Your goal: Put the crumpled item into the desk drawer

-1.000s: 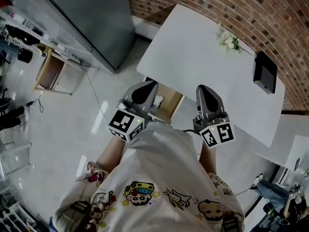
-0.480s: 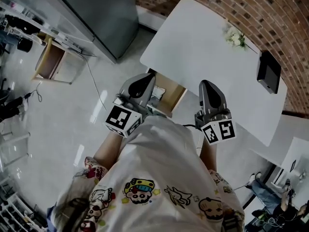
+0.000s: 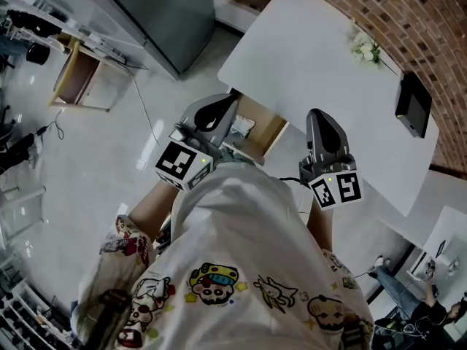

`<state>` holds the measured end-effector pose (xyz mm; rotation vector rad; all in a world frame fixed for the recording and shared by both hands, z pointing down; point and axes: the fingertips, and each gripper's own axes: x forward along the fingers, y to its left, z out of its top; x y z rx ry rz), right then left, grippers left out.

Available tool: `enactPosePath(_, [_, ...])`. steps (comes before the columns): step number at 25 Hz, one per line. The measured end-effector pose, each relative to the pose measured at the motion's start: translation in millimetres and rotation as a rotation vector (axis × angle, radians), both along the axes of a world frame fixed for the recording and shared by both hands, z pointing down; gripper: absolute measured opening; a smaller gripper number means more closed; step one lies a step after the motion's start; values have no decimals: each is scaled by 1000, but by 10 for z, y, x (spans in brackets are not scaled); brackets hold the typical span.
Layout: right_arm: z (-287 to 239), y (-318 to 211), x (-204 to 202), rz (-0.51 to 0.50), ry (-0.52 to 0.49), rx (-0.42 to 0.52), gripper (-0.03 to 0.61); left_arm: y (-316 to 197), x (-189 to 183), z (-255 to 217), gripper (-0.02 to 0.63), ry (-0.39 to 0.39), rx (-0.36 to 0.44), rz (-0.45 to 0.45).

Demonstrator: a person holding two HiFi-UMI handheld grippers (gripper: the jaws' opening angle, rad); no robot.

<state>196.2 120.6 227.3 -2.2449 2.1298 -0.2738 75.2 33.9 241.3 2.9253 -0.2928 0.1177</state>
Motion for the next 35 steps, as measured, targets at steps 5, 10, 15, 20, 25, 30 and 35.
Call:
enactPosePath(5, [29, -7, -40, -5, -3, -11, 9, 63, 38, 24, -2, -6, -6, 39])
enactPosePath(10, [57, 29, -41, 5, -9, -22, 9, 132, 73, 63, -2, -19, -13, 70])
enactPosePath(15, [93, 50, -31, 17, -18, -27, 9, 135, 55, 112, -2, -35, -18, 82])
enactPosePath(20, [122, 43, -43, 14, -20, -30, 8, 113, 55, 137, -2, -43, -13, 86])
enactPosePath(25, [141, 34, -44, 4, -21, -33, 8, 91, 59, 152, -2, -50, -14, 76])
enactPosePath(30, [157, 34, -31, 3, -23, -33, 9, 84, 66, 186, -2, -58, -16, 75])
enactPosePath(35, [144, 28, -18, 6, -23, -30, 9, 100, 66, 198, -2, -65, -18, 80])
